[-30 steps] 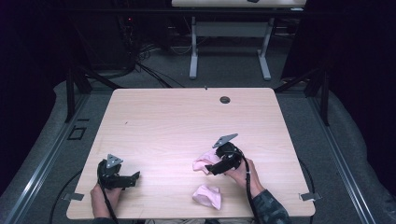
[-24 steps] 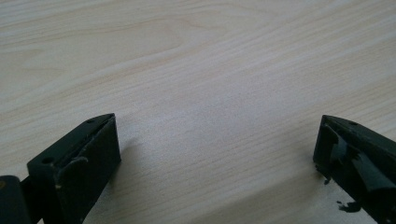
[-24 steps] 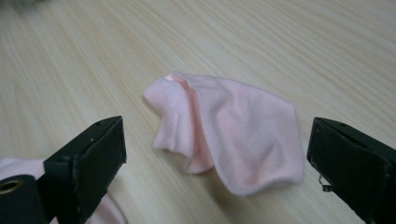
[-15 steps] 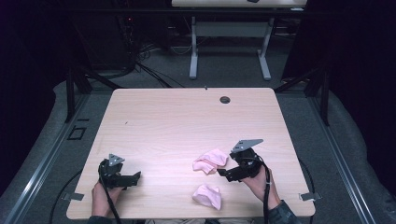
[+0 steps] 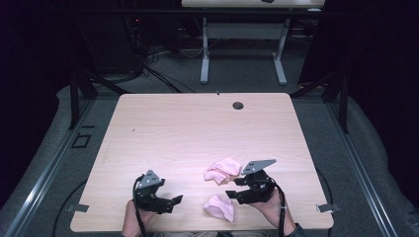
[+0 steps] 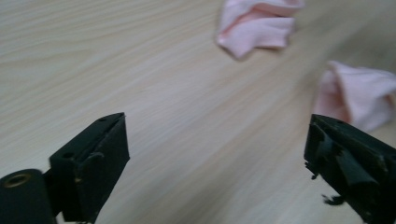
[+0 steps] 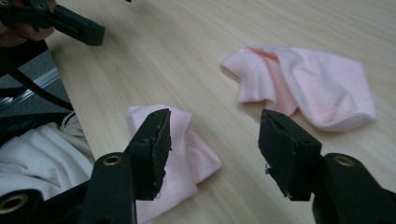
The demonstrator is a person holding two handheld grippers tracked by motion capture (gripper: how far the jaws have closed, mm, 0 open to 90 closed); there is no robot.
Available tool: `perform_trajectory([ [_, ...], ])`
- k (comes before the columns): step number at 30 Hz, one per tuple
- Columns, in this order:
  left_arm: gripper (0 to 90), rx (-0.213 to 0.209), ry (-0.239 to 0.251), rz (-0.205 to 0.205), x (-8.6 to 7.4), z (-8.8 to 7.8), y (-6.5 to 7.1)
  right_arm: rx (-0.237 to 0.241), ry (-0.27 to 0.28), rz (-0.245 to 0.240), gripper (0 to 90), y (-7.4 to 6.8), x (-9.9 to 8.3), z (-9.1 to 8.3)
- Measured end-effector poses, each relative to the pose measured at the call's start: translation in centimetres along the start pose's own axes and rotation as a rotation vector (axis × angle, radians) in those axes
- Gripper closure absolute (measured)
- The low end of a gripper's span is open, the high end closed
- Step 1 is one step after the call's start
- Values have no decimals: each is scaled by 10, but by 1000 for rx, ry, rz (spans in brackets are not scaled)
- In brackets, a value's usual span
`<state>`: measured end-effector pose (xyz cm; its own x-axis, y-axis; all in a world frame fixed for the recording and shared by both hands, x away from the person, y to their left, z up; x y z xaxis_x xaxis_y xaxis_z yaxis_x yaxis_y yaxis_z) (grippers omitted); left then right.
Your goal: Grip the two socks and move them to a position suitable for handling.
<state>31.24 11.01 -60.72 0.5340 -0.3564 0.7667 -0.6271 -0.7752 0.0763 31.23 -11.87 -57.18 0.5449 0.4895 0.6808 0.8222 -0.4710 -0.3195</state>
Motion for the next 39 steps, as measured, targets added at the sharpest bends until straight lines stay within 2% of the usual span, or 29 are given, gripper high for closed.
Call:
perform_trajectory([
  [2,147,-68,-10,38,2,5,19,7,-11,-1,476,-2,-2,4],
  [3,158,-84,-21,57,3,8,27,11,-15,-1,487,-3,-3,7],
  [4,212,-109,-34,77,3,12,36,21,-27,2,510,-5,-5,12],
  [6,243,-136,-47,90,4,16,46,24,-29,4,510,-5,-5,13],
  [8,317,-192,-69,99,5,23,60,32,-37,9,525,-5,-7,18],
  [9,339,-192,-69,99,5,23,60,32,-37,9,525,-5,-7,18],
  [10,339,-214,-76,101,5,25,64,35,-36,10,526,-4,-8,19],
  [12,375,-228,-84,109,5,28,69,42,-37,22,531,-2,-9,21],
  [16,510,-258,-96,127,4,34,78,73,-36,49,535,1,-13,28],
  [17,534,-258,-96,127,4,34,78,73,-36,49,535,1,-13,28],
  [18,601,-254,-106,144,3,36,80,88,-41,59,535,2,-15,31],
  [21,659,-249,-113,153,3,38,82,111,-35,70,535,2,-15,34],
  [22,722,-246,-115,156,2,39,82,119,-34,77,535,3,-16,35],
  [25,837,-238,-102,159,4,41,83,158,-22,90,536,4,-15,36],
  [27,860,-227,-89,172,7,40,82,177,-20,93,537,3,-15,37],
  [28,863,-221,-85,189,8,40,83,204,-13,94,538,3,-14,37],
  [29,864,-221,-85,189,8,40,83,204,-13,94,538,3,-14,37],
  [30,864,-216,-80,210,10,40,84,235,-19,104,518,2,-13,39],
  [31,864,-216,-80,210,10,40,84,235,-19,104,518,2,-13,39],
  [34,863,-202,-72,227,13,41,84,283,-21,130,518,5,-13,42],
  [35,863,-206,-75,234,14,40,84,302,-22,145,531,5,-14,43],
  [37,863,-203,-76,245,15,41,83,332,-25,142,584,5,-14,44],
  [38,860,-197,-78,249,16,41,82,337,-14,140,681,5,-14,44],
  [39,859,-197,-78,249,16,41,82,337,-14,140,681,5,-14,44],
])
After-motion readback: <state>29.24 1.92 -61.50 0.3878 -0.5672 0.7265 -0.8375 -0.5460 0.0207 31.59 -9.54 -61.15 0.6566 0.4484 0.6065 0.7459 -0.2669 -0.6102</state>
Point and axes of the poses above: each handheld gripper's, and its own axes: z roughly forward along the jaws, x roughly out of its top, y roughly to its right, the point moved 8 cm from there along z, roughly forward along the jaws, and after that the axes turned 10 degrees about x, right-handed, at the moved point
